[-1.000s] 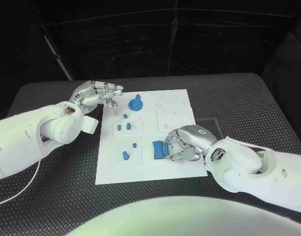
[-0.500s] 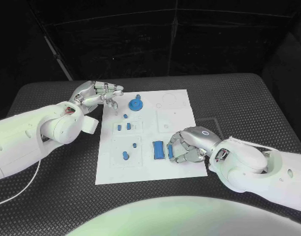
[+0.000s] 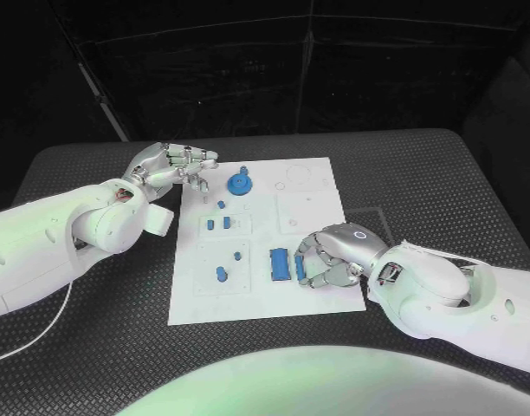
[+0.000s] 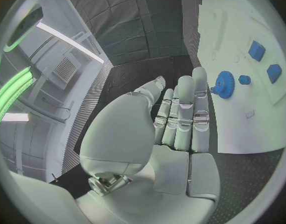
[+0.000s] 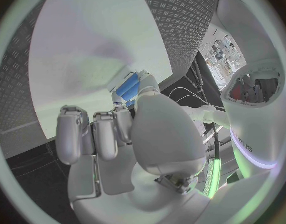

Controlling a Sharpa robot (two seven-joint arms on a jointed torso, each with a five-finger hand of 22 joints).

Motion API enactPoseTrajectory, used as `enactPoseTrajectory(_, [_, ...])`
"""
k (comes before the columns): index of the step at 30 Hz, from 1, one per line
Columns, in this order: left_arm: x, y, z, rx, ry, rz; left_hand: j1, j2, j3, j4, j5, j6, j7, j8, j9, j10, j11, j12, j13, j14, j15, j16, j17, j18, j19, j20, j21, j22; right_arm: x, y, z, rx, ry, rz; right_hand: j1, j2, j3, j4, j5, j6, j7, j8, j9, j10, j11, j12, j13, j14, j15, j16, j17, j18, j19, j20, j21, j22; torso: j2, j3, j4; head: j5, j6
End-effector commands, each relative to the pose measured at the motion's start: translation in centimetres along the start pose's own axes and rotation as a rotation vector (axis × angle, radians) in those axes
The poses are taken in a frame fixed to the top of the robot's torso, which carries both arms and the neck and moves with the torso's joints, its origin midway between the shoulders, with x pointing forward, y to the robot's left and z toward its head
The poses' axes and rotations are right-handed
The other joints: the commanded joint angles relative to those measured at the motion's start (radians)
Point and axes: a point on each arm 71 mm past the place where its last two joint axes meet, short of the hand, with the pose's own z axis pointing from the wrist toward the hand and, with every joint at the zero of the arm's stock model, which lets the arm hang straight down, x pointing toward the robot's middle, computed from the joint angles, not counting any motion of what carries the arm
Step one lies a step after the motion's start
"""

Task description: Assemble the parts on the task board

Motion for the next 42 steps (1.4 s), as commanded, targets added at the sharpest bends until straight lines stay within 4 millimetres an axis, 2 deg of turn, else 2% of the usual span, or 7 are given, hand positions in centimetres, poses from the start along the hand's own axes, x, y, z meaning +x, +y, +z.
enactPoseTrajectory(1, [0.16, -0.10, 0.05, 0.002, 0.014, -0.004, -0.003, 0.004, -0.007, 0.000, 0.000, -0.009, -0.001, 0.003, 0.000, -0.006, 0.003, 0.006, 0.001, -0.006, 0.001, -0.002, -0.001, 0.020, -0.001, 0.009, -0.003, -0.001, -0.03, 0.17, 0.01, -0.016, -0.005, -0.016, 0.005, -0.004, -0.004, 0.003, -0.009, -0.027, 0.002, -0.015, 0.001, -0.012, 0.003, -0.006, -0.007, 0.083, 0.009, 0.000, 0.151, 0.002, 0.027, 0.005, -0.002, 0.089, 0.001, 0.0000, 0.0003, 0.000, 0.000])
enactPoseTrajectory(6, [0.16, -0.08, 0.05, 0.000, 0.015, -0.005, -0.004, 0.005, -0.008, 0.001, 0.001, -0.010, -0.001, 0.003, 0.000, -0.008, 0.003, 0.007, 0.001, -0.006, 0.002, -0.002, -0.002, 0.020, -0.001, 0.009, -0.004, -0.002, -0.10, 0.15, -0.01, -0.015, -0.013, -0.019, 0.007, -0.011, -0.006, 0.005, -0.013, -0.054, 0.009, -0.034, 0.002, -0.020, 0.010, -0.013, -0.017, 0.082, 0.016, -0.001, 0.149, 0.003, 0.026, 0.011, -0.004, 0.086, -0.001, -0.0001, 0.0000, 0.000, 0.000])
enactPoseTrajectory(28, [0.14, 0.08, 0.03, -0.005, 0.017, -0.006, -0.004, 0.005, -0.008, 0.001, 0.001, -0.010, -0.001, 0.003, 0.000, -0.008, 0.003, 0.007, 0.001, -0.006, 0.002, -0.002, -0.002, 0.020, -0.001, 0.009, -0.004, -0.002, -0.16, -0.03, -0.17, 0.004, -0.011, -0.040, 0.002, -0.025, -0.010, 0.012, -0.032, -0.052, 0.013, -0.035, 0.004, -0.024, 0.014, -0.015, -0.023, 0.081, 0.020, -0.002, 0.147, 0.003, 0.025, 0.016, -0.005, 0.085, 0.000, 0.0001, -0.0003, -0.001, 0.000])
enactPoseTrajectory(32, [0.15, 0.10, 0.03, -0.006, 0.018, -0.006, -0.004, 0.005, -0.008, 0.001, 0.001, -0.010, -0.001, 0.003, 0.000, -0.008, 0.003, 0.007, 0.001, -0.006, 0.002, -0.002, -0.002, 0.020, -0.001, 0.009, -0.004, -0.002, -0.25, -0.04, -0.18, 0.006, -0.023, -0.041, -0.016, -0.058, -0.005, 0.038, -0.092, -0.068, 0.018, -0.047, 0.003, -0.028, 0.020, -0.016, -0.028, 0.081, 0.024, -0.003, 0.146, 0.004, 0.023, 0.020, -0.007, 0.082, -0.001, -0.0001, -0.0001, -0.001, 0.000])
enactPoseTrajectory(33, [0.15, 0.11, 0.03, -0.006, 0.018, -0.006, -0.004, 0.005, -0.008, 0.001, 0.001, -0.010, -0.001, 0.003, 0.000, -0.008, 0.003, 0.007, 0.001, -0.006, 0.002, -0.002, -0.002, 0.020, -0.001, 0.009, -0.004, -0.002, -0.27, -0.05, -0.19, 0.007, -0.026, -0.041, -0.019, -0.074, 0.007, 0.053, -0.107, -0.076, 0.021, -0.051, 0.004, -0.030, 0.023, -0.017, -0.031, 0.081, 0.026, -0.004, 0.145, 0.004, 0.023, 0.023, -0.008, 0.082, -0.001, -0.0002, 0.0001, -0.002, 0.000])
enactPoseTrajectory(36, [0.14, 0.12, 0.01, -0.007, 0.019, -0.006, -0.004, 0.005, -0.008, 0.001, 0.001, -0.010, -0.001, 0.003, 0.000, -0.008, 0.003, 0.007, 0.001, -0.006, 0.002, -0.002, -0.002, 0.020, -0.001, 0.009, -0.004, -0.002, -0.31, -0.07, -0.19, 0.011, -0.031, -0.043, -0.033, -0.110, 0.022, 0.064, -0.138, -0.089, 0.026, -0.058, 0.003, -0.035, 0.026, -0.021, -0.038, 0.080, 0.030, -0.004, 0.144, 0.004, 0.022, 0.026, -0.009, 0.080, 0.000, -0.0003, 0.0003, -0.002, 0.000])
enactPoseTrajectory(42, [0.11, 0.13, -0.02, -0.008, 0.018, -0.006, -0.004, 0.005, -0.008, 0.001, 0.001, -0.010, -0.001, 0.003, 0.000, -0.008, 0.003, 0.007, 0.001, -0.006, 0.002, -0.002, -0.002, 0.020, -0.001, 0.009, -0.004, -0.002, -0.34, -0.08, -0.18, 0.015, -0.036, -0.047, -0.046, -0.132, 0.031, 0.066, -0.155, -0.096, 0.029, -0.060, 0.004, -0.041, 0.029, -0.024, -0.046, 0.080, 0.033, -0.006, 0.141, 0.005, 0.020, 0.029, -0.011, 0.077, 0.000, -0.0001, -0.0001, -0.002, 0.000])
